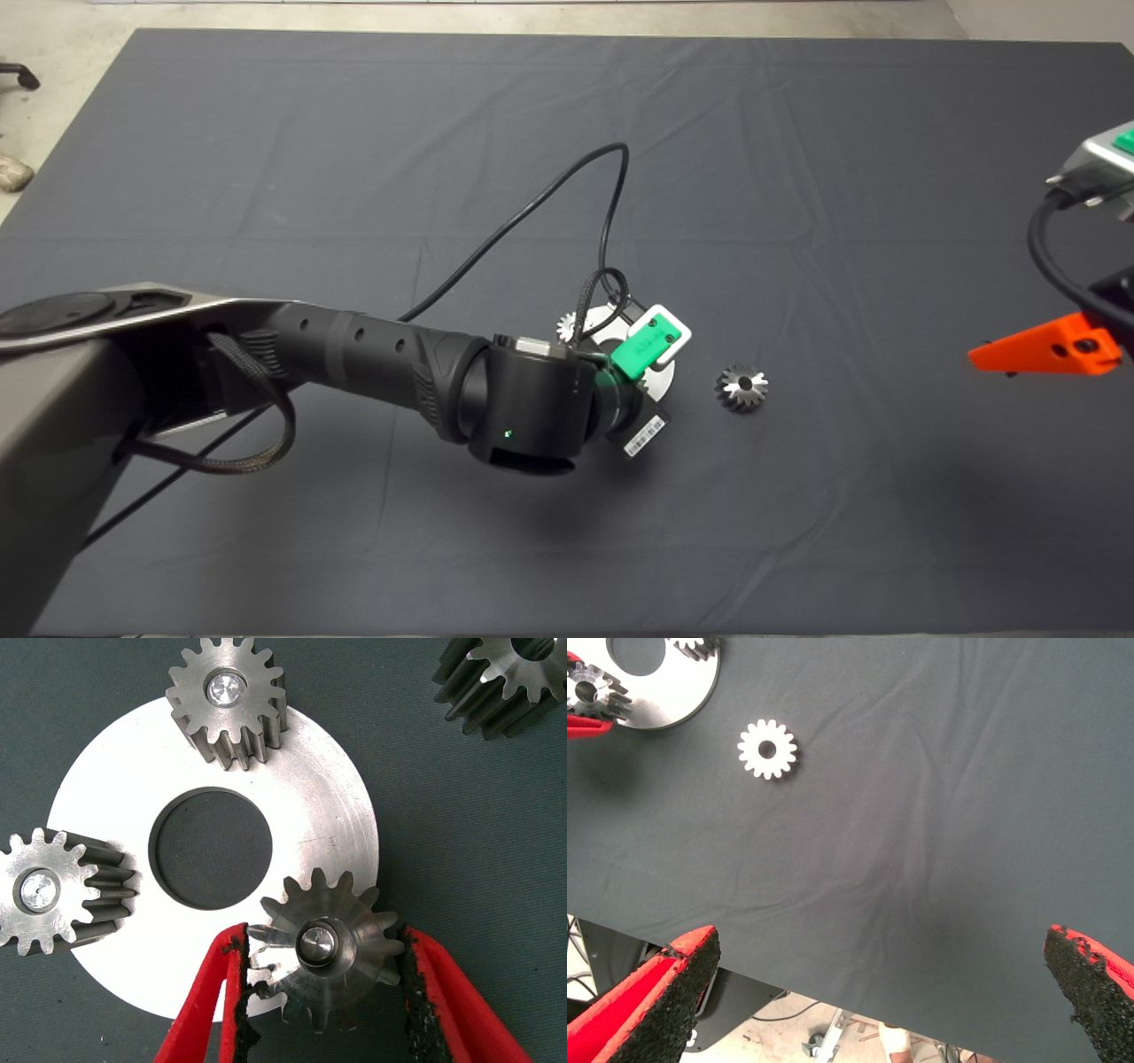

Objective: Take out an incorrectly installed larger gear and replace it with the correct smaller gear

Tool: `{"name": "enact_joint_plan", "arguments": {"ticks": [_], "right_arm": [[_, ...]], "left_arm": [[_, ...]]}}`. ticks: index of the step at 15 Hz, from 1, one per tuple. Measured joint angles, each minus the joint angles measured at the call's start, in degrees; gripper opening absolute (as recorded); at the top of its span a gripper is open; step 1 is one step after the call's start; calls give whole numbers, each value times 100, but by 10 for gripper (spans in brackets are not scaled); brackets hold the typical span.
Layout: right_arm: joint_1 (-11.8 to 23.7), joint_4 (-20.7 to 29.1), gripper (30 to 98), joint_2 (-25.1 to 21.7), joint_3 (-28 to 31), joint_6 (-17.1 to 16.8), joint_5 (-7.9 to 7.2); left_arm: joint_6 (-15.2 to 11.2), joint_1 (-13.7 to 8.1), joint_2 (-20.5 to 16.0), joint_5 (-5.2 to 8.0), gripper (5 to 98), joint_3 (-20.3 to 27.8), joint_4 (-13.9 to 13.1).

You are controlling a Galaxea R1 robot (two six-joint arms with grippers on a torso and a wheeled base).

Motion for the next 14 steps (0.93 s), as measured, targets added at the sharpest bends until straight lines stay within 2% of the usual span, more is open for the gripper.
{"name": "enact_joint_plan", "arguments": {"ticks": [3, 9, 14], "right_arm": [[0, 0, 968, 0, 0, 0, 0], [0, 0, 968, 0, 0, 0, 0], [0, 0, 968, 0, 0, 0, 0]], "left_arm": [[-12, 0, 0, 0, 341, 0, 1], [-286, 0, 0, 5, 340, 0, 33], [-342, 0, 9, 5, 339, 1, 91]]}}
